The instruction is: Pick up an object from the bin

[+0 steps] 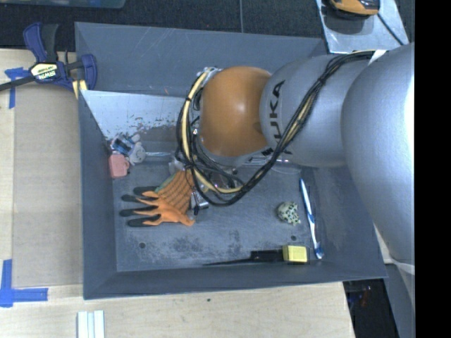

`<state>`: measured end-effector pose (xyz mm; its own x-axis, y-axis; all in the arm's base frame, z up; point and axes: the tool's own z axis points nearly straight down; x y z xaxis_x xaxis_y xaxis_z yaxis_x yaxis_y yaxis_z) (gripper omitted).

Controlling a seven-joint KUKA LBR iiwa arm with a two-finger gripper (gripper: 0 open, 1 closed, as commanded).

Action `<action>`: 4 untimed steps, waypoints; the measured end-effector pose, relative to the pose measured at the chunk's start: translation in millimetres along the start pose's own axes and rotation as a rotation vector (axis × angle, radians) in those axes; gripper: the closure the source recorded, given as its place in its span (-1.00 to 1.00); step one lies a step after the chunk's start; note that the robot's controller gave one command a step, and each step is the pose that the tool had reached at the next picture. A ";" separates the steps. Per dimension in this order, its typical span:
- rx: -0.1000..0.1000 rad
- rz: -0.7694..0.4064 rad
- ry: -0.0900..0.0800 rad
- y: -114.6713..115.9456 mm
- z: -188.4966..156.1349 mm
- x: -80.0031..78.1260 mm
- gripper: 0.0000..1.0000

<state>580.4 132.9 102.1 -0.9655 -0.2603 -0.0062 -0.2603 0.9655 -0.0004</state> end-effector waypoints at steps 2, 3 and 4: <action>-0.011 -0.315 -0.007 -24.1 28.9 -31.4 1.00; -0.012 -0.314 -0.007 -24.1 28.9 -31.4 1.00; -0.011 -0.314 -0.008 -24.0 17.0 -30.9 1.00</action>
Offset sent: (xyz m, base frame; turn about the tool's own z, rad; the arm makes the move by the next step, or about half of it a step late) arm 0.0367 -0.0228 -0.0321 -0.3117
